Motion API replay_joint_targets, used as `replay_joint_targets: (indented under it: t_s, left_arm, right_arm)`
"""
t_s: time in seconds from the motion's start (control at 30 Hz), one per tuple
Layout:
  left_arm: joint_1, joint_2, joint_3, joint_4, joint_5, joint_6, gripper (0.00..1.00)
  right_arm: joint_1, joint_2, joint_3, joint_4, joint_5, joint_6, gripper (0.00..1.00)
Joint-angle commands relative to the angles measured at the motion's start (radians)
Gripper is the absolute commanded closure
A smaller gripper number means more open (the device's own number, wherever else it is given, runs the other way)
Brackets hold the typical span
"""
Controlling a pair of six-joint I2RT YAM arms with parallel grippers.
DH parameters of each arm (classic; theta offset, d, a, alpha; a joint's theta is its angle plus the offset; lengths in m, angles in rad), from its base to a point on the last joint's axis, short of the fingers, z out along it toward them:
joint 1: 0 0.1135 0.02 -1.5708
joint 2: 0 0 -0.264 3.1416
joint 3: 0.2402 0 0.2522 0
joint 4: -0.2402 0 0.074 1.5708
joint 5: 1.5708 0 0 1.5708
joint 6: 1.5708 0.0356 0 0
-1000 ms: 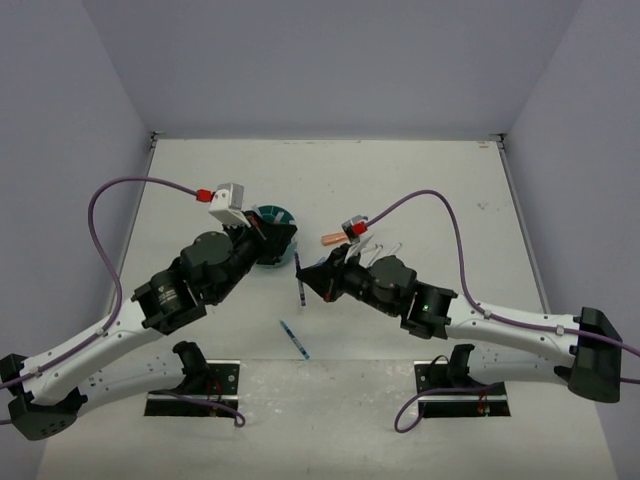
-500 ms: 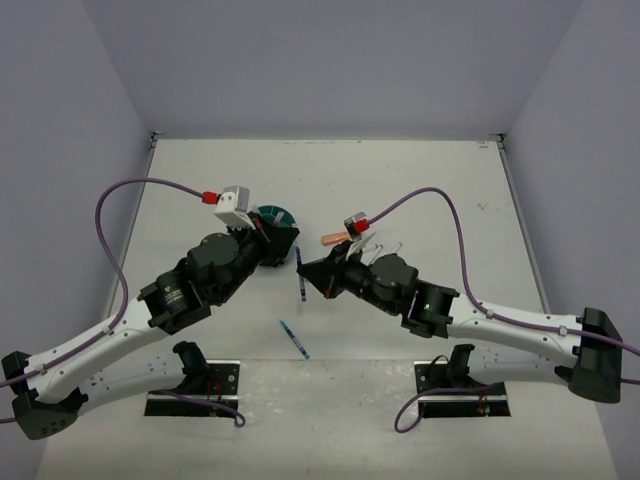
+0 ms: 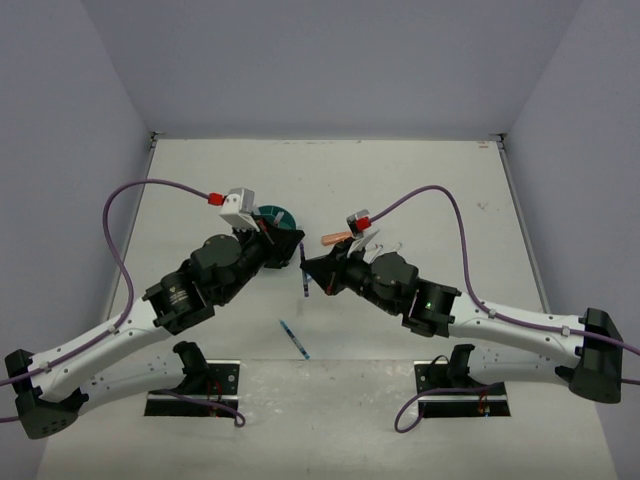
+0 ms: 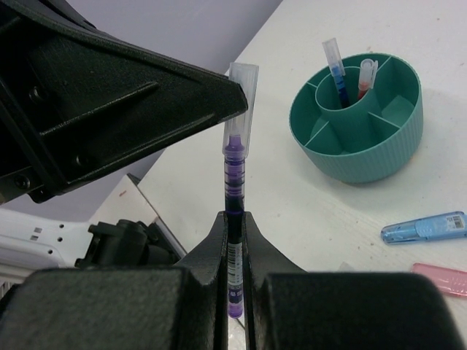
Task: Sort the stationery into containers
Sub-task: Close the pen cap on the pen.
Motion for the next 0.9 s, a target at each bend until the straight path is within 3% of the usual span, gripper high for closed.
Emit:
replay_joint_targets:
  t_s: [0.0, 0.5, 0.63, 0.87]
  left_arm:
    - [-0.004, -0.008, -0.021, 0.046, 0.039, -0.005, 1.00]
    - [-0.004, -0.039, -0.051, 0.052, 0.046, -0.016, 1.00]
    - [-0.004, -0.042, -0.052, 0.058, 0.051, -0.011, 0.84]
    - [-0.004, -0.054, -0.045, 0.058, 0.046, 0.006, 0.80]
  right_arm:
    - [-0.002, -0.009, 0.080, 0.038, 0.070, -0.029, 1.00]
    - [-0.013, 0.001, 0.114, 0.197, 0.118, -0.145, 1.00]
    - [-0.011, 0.016, 0.084, 0.255, 0.044, -0.208, 1.00]
    - [-0.013, 0.017, 0.089, 0.226, -0.003, -0.231, 1.00]
